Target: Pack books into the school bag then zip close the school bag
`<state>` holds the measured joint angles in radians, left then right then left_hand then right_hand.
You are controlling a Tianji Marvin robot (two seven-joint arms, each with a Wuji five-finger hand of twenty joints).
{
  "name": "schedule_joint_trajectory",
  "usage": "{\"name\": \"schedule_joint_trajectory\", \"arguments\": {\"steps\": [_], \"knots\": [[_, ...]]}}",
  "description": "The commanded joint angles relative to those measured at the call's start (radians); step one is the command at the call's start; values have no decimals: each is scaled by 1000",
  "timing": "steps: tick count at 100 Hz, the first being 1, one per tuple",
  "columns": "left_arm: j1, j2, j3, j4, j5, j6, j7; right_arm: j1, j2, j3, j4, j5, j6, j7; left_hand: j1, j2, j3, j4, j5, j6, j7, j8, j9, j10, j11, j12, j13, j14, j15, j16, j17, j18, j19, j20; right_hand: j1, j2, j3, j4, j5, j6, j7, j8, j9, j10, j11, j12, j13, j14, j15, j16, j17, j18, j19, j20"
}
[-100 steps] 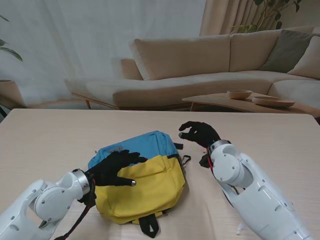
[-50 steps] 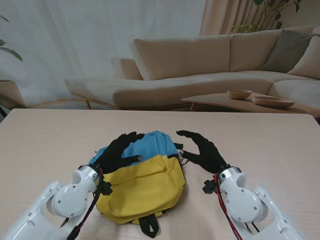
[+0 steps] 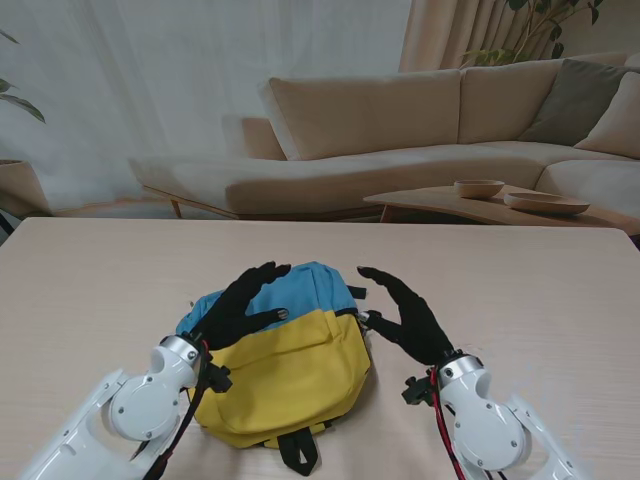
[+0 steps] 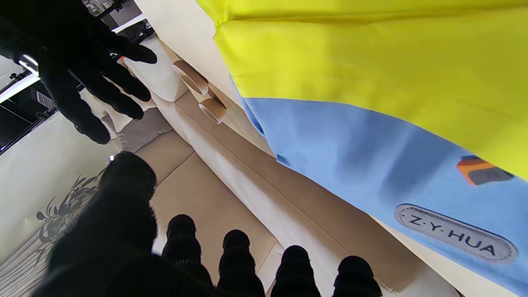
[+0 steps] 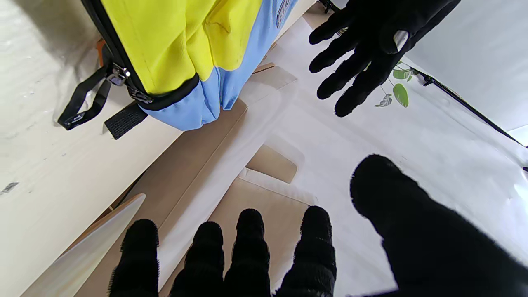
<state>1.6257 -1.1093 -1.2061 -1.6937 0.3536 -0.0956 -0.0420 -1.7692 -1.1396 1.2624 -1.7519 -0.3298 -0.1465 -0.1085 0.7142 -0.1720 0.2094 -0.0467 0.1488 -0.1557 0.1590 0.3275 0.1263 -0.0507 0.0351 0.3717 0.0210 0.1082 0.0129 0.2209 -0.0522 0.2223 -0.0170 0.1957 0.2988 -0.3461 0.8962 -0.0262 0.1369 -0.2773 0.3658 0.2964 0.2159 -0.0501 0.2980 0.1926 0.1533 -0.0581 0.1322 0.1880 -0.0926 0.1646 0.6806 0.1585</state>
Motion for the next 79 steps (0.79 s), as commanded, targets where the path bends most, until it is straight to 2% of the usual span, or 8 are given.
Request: {"name": "schedule_joint_trajectory", "arguments": {"steps": [1, 18, 45, 79], "knots": [[15, -5, -1, -15, 3, 9, -14, -10, -6, -2, 13, 6, -7, 10, -9, 15, 1, 29, 0, -39, 6, 0, -3, -16, 7, 12, 7, -11, -1, 16, -9, -13, 23, 4, -54, 10, -43, 19, -38, -41, 7, 15, -26, -60, -5, -8, -35, -50, -14, -3, -18, -31, -29, 16], [17, -9, 5, -19, -15, 43, -10, -5, -10, -7, 12, 22, -3, 3, -13, 16, 8, 28, -12, -55, -37, -28, -3, -23, -5, -3, 7, -16, -10, 5, -8, -18, 16, 1, -54, 13, -43, 16, -44, -48, 1, 10, -27, -76, -36, -22, -40, -63, -35, -13, -19, -39, -61, 18], [25, -16, 11, -31, -18, 56, 20, -14, 2, 6, 0, 21, -16, 49, -19, 13, 13, 28, -6, -49, -61, -27, -2, -26, -6, -14, 7, -19, -11, -1, -8, -19, 14, -3, -87, 43, -99, 19, -33, -51, -125, -2, -27, -95, -104, -50, -50, -88, -105, -33, -14, -67, -182, 19], [34, -18, 9, -42, -21, 69, 24, -19, 3, 28, -6, 38, -37, 61, -18, 9, 19, 28, -4, -44, -66, -20, -2, -25, -8, -24, 8, -22, -14, -11, -7, -21, 13, -9, -89, 45, -109, 23, -28, -49, -149, 19, -26, -96, -103, -49, -52, -91, -110, -28, -15, -68, -209, 32]]}}
